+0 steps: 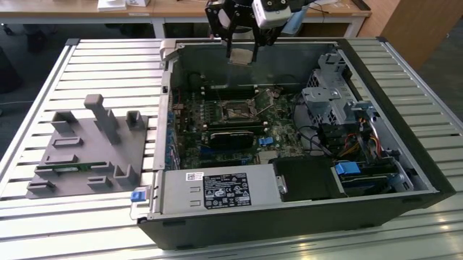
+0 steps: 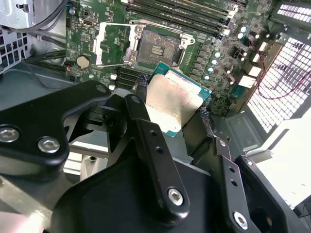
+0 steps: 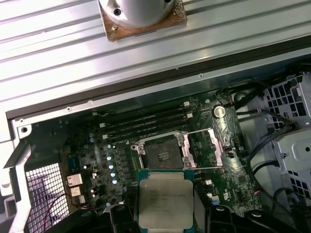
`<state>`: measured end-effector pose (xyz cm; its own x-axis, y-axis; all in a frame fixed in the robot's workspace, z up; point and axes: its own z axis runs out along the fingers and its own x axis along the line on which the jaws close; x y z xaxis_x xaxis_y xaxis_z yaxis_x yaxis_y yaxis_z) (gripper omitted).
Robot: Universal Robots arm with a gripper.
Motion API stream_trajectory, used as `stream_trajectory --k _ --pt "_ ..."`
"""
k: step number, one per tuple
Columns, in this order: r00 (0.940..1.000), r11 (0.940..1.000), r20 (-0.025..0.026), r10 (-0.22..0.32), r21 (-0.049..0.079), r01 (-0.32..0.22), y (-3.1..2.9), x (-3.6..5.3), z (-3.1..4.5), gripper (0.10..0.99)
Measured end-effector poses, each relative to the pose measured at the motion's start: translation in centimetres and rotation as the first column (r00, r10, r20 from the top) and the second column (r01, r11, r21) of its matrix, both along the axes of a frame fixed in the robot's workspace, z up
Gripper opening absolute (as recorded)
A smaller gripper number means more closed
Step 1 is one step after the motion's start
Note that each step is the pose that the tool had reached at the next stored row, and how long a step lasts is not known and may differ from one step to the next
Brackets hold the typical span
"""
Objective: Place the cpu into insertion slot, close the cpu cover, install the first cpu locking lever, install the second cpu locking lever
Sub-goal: 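Place the cpu into insertion slot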
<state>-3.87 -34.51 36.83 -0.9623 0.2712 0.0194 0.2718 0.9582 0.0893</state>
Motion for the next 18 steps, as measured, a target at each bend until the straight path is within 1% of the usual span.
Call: stream_trajectory --k 18 --pt "0.9990 0.9990 0.0000 -0.044 0.000 0.044 0.00 0.00 -0.01 0.541"
